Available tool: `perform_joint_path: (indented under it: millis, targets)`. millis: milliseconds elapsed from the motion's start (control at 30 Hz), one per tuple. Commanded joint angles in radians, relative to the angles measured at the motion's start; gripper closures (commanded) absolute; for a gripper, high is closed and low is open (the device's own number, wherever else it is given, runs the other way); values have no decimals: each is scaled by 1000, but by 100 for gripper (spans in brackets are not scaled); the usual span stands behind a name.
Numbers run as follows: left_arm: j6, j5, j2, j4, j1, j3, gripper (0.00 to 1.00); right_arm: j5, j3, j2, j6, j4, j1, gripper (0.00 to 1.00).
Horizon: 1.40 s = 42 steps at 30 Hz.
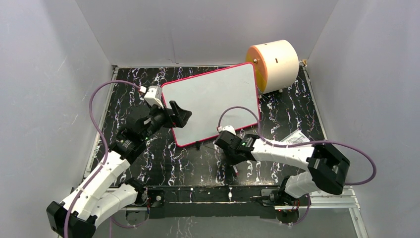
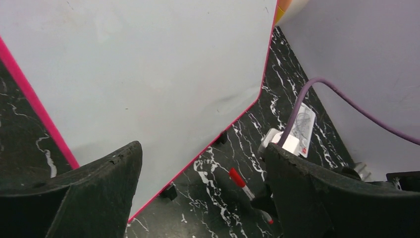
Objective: Write a sentence on the whiteboard
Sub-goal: Open the whiteboard marker at the center of the board.
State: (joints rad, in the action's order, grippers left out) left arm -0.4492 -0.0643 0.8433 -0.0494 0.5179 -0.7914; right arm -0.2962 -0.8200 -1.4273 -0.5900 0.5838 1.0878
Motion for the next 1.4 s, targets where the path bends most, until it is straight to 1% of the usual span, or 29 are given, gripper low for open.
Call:
perform_joint_path:
  millis: [0, 133, 267, 500, 767, 1033, 1367]
  targets:
    - [-114, -70, 23, 8, -7, 5, 10, -56, -7, 98, 58, -71, 2, 100]
    - [-195, -121, 54, -3, -7, -1, 10, -72, -14, 157, 119, -127, 3, 100]
    - [-271, -195, 91, 20, -7, 9, 11, -51, -22, 203, 198, -210, 2, 100]
    - [-391, -325, 150, 120, -7, 46, 13, -8, -30, 276, 298, -378, 3, 100]
    - [-506, -410, 183, 273, -6, 124, 19, 45, -46, 286, 358, -478, 2, 100]
    - [-548, -468, 233, 380, 4, 143, 36, 81, -66, 270, 361, -519, 3, 100]
    - [-547, -458, 262, 419, 21, 149, 57, 119, -80, 246, 351, -545, 2, 100]
